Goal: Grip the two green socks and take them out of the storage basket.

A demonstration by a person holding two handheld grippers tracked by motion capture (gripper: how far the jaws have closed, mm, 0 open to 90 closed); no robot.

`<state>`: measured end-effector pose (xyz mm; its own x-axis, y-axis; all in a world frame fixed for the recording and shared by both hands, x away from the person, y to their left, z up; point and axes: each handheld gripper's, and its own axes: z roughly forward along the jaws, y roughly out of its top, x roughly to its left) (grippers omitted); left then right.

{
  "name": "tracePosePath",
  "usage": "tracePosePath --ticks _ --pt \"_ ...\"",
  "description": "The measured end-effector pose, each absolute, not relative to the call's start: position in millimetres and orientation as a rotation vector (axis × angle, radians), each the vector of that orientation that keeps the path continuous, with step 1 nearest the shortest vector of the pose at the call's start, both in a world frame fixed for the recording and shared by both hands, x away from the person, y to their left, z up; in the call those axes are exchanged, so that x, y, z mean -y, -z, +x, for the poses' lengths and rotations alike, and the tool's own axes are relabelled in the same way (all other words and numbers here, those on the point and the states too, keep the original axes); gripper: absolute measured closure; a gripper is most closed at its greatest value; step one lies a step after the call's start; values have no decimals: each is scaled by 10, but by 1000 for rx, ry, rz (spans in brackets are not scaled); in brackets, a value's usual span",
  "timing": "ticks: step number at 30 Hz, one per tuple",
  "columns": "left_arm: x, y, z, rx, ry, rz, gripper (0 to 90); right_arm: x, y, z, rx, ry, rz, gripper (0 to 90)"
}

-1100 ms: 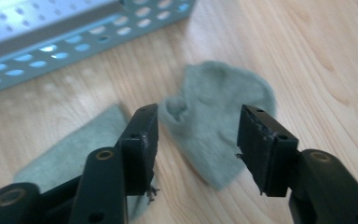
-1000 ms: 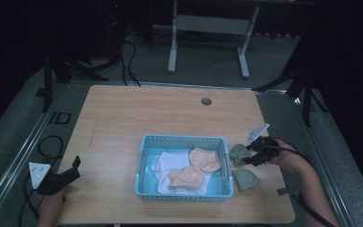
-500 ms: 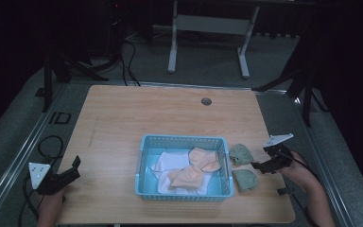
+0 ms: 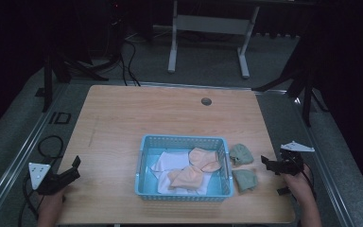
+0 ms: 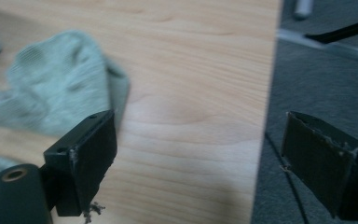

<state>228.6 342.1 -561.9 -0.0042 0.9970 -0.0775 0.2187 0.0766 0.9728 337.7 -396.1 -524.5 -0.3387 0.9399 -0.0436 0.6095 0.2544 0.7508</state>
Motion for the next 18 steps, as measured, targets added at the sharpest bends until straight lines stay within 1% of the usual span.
tracePosePath --ticks 9,18 --pt "-3423 5619 2287 -1402 -1033 1311 4 3981 5360 3200 -1801 -883 1497 107" --pt "-3421 5619 2291 -1405 -1033 1312 4 3945 5394 3183 -1790 -851 1489 109"
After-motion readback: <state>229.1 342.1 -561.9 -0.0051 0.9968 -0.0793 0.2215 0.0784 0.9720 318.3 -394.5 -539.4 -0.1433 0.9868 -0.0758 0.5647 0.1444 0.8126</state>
